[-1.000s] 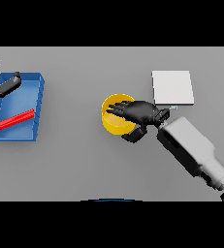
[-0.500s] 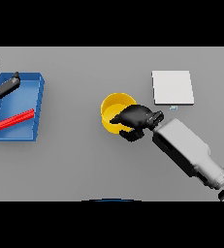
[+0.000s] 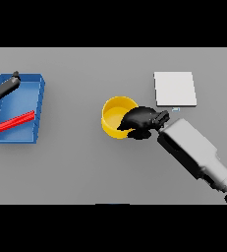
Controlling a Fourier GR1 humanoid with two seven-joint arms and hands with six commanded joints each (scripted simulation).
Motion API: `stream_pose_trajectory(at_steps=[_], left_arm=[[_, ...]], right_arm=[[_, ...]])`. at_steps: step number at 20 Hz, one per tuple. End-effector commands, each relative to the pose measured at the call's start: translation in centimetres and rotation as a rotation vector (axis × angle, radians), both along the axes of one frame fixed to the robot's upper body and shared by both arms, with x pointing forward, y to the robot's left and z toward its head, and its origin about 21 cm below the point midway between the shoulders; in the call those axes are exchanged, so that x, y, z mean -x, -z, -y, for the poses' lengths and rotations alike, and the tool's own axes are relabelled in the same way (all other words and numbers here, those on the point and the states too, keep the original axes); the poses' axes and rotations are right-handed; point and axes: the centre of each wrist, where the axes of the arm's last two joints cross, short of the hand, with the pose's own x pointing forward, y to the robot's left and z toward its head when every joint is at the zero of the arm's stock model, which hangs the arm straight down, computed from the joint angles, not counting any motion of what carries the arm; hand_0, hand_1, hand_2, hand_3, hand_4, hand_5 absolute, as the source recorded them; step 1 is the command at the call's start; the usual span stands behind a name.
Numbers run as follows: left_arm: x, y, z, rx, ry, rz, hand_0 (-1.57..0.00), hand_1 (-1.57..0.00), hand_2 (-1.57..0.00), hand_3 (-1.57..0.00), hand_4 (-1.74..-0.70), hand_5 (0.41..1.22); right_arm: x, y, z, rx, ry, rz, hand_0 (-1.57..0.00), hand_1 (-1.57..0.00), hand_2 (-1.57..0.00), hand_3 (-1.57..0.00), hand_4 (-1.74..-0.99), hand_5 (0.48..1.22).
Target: Pick up the red beaker and tilt it to pour out 1 green nut into yellow bowl. Pick up the yellow bowl and place it on the metallic measuring scale.
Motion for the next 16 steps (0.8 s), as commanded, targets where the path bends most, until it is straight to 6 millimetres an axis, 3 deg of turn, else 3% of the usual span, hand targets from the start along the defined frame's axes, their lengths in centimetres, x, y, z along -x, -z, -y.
stream_pose_trajectory(at_steps=[1, 5, 8, 12, 16], left_arm=[[0.0, 0.2, -0.1, 0.003, -0.003, -0.006, 0.00, 0.00, 0.00, 0.00, -0.81, 0.724], [0.1, -0.2, -0.5, -0.012, 0.001, 0.002, 0.00, 0.00, 0.00, 0.00, -0.80, 0.724], [0.3, -0.2, -0.5, -0.023, 0.006, 0.001, 0.00, 0.00, 0.00, 0.00, -0.80, 0.721], [0.4, -0.2, -0.4, -0.023, 0.003, 0.000, 0.00, 0.00, 0.00, 0.00, -0.80, 0.722], [0.1, -0.6, -0.3, -0.015, 0.008, 0.009, 0.00, 0.00, 0.00, 0.00, -0.80, 0.723]], right_arm=[[0.2, 0.0, 0.0, 0.001, 0.011, 0.009, -1.48, -1.47, -1.42, -1.18, -1.711, 1.199], [-0.2, -2.3, 0.7, -0.016, 0.024, 0.040, -1.53, -1.53, -1.49, -1.19, -1.729, 1.212], [-0.3, -4.7, 1.3, -0.013, 0.031, 0.070, -1.55, -1.55, -1.51, -1.38, -1.731, 1.216], [-0.3, -8.2, 1.8, -0.004, 0.066, 0.128, -1.56, -1.56, -1.54, -1.31, -1.724, 1.219], [0.5, -8.8, 2.7, -0.001, 0.101, 0.123, -1.57, -1.57, -1.56, -1.25, -1.720, 1.219]])
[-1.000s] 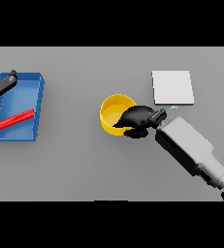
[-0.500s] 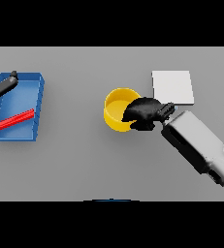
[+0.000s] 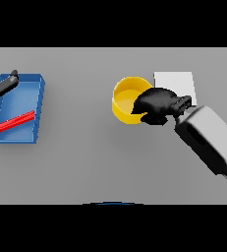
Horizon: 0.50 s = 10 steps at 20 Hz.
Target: Pick up the red beaker and tilt it to pour out 1 green nut into yellow bowl. Pick up the yellow bowl and place it on the metallic measuring scale.
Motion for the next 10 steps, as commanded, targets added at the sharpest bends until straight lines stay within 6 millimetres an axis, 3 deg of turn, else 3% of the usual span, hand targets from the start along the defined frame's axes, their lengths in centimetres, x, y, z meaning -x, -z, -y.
stream_pose_trajectory(at_steps=[1, 5, 10], left_arm=[[0.1, 0.1, -0.2, -0.007, -0.007, 0.005, 0.00, 0.00, 0.00, 0.00, -0.80, 0.723], [0.2, -0.2, 0.0, -0.005, -0.007, 0.011, 0.00, 0.00, 0.00, 0.00, -0.81, 0.741], [0.7, -0.5, 0.2, -0.019, -0.024, -0.008, 0.00, 0.00, 0.00, 0.00, -0.81, 0.739]], right_arm=[[-0.1, -0.7, 0.3, 0.000, -0.002, 0.026, -1.57, -1.57, -1.56, -1.24, -1.719, 1.220], [-1.3, -2.4, 1.8, 0.006, 0.036, 0.112, -1.57, -1.57, -1.57, -1.33, -1.720, 1.221], [-3.7, -2.4, 5.2, 0.014, 0.176, 0.151, -1.57, -1.57, -1.57, -1.23, -1.720, 1.221]])
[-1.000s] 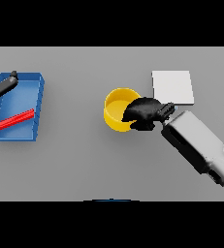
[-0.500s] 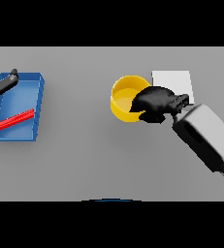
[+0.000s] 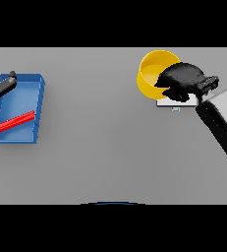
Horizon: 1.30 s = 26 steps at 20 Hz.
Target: Pick up the red beaker and tilt it to pour out 1 green nut into yellow bowl. Pick up the yellow bowl and place it on the metallic measuring scale.
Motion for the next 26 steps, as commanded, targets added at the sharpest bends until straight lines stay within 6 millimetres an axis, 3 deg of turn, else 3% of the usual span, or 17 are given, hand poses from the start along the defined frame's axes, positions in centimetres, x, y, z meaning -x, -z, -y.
stream_pose_trajectory(at_steps=[1, 9, 14, 21, 23, 25, 26], left_arm=[[0.1, 0.0, 0.3, 0.007, 0.005, -0.003, 0.00, 0.00, 0.00, 0.00, -0.81, 0.743], [0.0, -0.2, 0.0, 0.002, -0.022, -0.015, 0.00, 0.00, 0.00, 0.00, -0.82, 0.765], [0.3, 0.0, 0.3, -0.006, -0.027, -0.021, 0.00, 0.00, 0.00, 0.00, -0.81, 0.753], [0.0, -0.2, 0.4, -0.007, -0.022, -0.014, 0.00, 0.00, 0.00, 0.00, -0.81, 0.728], [-0.2, -0.2, 0.3, -0.002, -0.019, -0.016, 0.00, 0.00, 0.00, 0.00, -0.81, 0.734], [-0.4, -0.1, 0.5, 0.003, -0.015, -0.025, 0.00, 0.00, 0.00, 0.00, -0.81, 0.740], [-0.5, 0.1, 0.5, 0.004, -0.020, -0.030, 0.00, 0.00, 0.00, 0.00, -0.81, 0.745]], right_arm=[[-0.3, 0.1, 0.5, -0.020, 0.018, -0.006, -1.57, -1.57, -1.57, -1.22, -1.720, 1.221], [-3.3, 3.0, 5.1, -0.012, 0.181, -0.019, -1.57, -1.57, -1.57, -1.21, -1.722, 1.221], [-4.4, 5.1, 6.1, -0.026, 0.215, -0.026, -1.57, -1.57, -1.57, -1.39, -1.724, 1.221], [-4.7, 7.6, 5.9, -0.022, 0.260, -0.047, -1.57, -1.48, -1.57, -1.51, -1.727, 1.221], [-4.9, 7.5, 6.6, -0.032, 0.256, -0.057, -1.55, -1.42, -1.57, -1.48, -1.721, 1.221], [-5.2, 7.7, 6.2, -0.036, 0.271, -0.077, -1.54, -1.41, -1.57, -1.17, -1.728, 1.221], [-5.2, 7.7, 6.1, -0.044, 0.271, -0.092, -1.54, -1.44, -1.50, -1.02, -1.659, 1.221]])
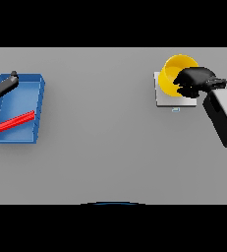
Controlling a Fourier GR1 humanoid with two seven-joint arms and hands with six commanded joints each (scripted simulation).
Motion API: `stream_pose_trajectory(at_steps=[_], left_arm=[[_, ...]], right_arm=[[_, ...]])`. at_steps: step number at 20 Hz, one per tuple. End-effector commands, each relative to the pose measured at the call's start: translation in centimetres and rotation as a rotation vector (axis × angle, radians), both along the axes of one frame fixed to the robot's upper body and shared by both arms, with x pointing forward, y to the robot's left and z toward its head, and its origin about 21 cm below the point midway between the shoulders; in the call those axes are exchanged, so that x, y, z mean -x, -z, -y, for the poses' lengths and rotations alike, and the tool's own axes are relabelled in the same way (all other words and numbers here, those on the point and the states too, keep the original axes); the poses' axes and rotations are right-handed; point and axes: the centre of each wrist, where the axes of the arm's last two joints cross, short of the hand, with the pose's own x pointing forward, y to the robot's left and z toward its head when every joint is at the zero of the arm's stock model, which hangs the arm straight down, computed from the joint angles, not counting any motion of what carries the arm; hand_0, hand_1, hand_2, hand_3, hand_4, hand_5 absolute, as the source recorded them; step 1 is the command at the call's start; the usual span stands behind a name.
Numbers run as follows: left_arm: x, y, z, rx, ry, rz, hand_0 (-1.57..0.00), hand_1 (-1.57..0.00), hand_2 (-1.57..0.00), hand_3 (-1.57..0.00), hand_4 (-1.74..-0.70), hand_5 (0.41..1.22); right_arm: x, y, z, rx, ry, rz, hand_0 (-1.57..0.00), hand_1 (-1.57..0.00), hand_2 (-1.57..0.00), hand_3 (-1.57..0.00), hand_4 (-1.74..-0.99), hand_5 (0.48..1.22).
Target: Pick up the red beaker and tilt it to pour out 1 green nut into yellow bowl. Pick up the yellow bowl and place it on the metallic measuring scale.
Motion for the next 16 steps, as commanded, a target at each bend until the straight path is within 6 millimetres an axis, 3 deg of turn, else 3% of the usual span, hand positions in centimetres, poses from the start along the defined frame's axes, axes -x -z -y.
stream_pose_trajectory(at_steps=[1, 2, 4, 7, 11, 16], left_arm=[[0.08, -0.06, 0.02, 0.001, 0.003, 0.001, 0.00, 0.00, 0.00, 0.00, -0.81, 0.745], [0.16, 0.04, 0.11, 0.001, 0.004, 0.000, 0.00, 0.00, 0.00, 0.00, -0.81, 0.744], [-0.12, -0.10, 0.24, 0.010, 0.004, 0.009, 0.00, 0.00, 0.00, 0.00, -0.81, 0.745], [-0.20, -0.36, 0.07, -0.005, 0.000, 0.007, 0.00, 0.00, 0.00, 0.00, -0.81, 0.738], [-0.44, 0.36, 0.11, 0.004, 0.001, -0.004, 0.00, 0.00, 0.00, 0.00, -0.81, 0.736], [-0.17, 0.18, 0.30, 0.009, 0.000, 0.011, 0.00, 0.00, 0.00, 0.00, -0.82, 0.734]], right_arm=[[-0.02, 0.08, 0.41, -0.004, 0.010, -0.005, -1.52, -1.35, -1.35, -0.91, -1.596, 1.134], [0.00, -0.05, 0.54, -0.003, 0.024, -0.010, -1.22, -1.08, -1.13, -0.82, -1.548, 1.053], [-0.18, -0.09, 0.58, -0.005, 0.018, -0.021, -0.78, -0.69, -0.81, -0.71, -1.470, 0.928], [-0.22, 0.16, 0.52, -0.007, 0.013, -0.047, -0.40, -0.35, -0.52, -0.60, -1.410, 0.821], [-0.42, 0.22, 0.48, 0.010, -0.027, -0.056, -0.16, -0.14, -0.29, -0.47, -1.356, 0.755], [-0.79, 0.11, 0.25, 0.040, -0.032, -0.065, -0.05, -0.05, -0.12, -0.35, -1.308, 0.733]])
